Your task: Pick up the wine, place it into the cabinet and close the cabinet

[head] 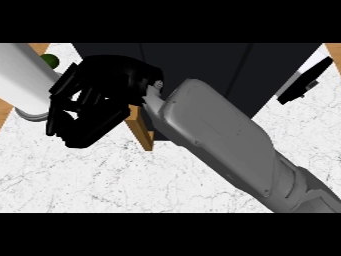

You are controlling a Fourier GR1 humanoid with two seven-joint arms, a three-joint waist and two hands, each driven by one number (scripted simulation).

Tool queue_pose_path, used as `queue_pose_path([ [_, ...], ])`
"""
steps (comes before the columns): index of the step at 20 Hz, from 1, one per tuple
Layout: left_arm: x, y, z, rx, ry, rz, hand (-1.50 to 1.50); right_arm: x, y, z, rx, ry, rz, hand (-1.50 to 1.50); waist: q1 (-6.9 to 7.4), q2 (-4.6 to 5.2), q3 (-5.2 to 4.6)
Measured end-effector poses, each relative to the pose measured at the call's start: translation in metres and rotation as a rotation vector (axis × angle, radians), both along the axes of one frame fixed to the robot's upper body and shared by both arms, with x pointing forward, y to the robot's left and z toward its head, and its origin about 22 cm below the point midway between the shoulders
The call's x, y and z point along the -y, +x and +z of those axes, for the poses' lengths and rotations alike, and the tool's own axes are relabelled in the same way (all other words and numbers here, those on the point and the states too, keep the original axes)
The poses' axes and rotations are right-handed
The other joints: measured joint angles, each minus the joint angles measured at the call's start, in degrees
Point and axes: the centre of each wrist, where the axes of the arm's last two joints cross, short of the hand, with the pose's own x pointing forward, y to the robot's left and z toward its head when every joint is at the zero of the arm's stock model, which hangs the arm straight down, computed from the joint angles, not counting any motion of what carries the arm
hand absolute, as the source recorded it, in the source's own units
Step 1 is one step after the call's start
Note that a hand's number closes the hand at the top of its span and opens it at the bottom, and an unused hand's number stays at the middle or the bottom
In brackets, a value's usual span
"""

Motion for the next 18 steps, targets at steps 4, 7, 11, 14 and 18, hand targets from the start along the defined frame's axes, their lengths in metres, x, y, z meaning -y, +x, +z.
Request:
queue_pose_path([
  [4,-0.003,-0.002,0.001,-0.002,-0.001,0.002,-1.50,0.002,0.016,-0.011,-0.074,0.008,0.031,1.50,-0.32,-0.21,0.03],
  [7,-0.005,-0.007,-0.004,-0.005,0.005,0.007,-1.50,0.007,0.030,-0.021,-0.112,0.037,0.062,1.50,-0.43,-0.27,-0.01],
  [11,-0.009,-0.005,0.000,-0.001,0.010,0.007,-1.50,0.008,0.042,-0.025,-0.128,0.068,0.088,1.50,-0.36,-0.67,-0.12],
  [14,-0.010,-0.004,0.002,0.003,0.013,0.010,-1.50,0.009,0.047,-0.026,-0.136,0.084,0.095,1.50,-0.30,-0.95,-0.41],
  [18,-0.014,-0.002,0.004,0.007,0.012,0.006,-1.50,0.011,0.053,-0.029,-0.144,0.103,0.095,1.50,-0.18,-1.27,-0.65],
])
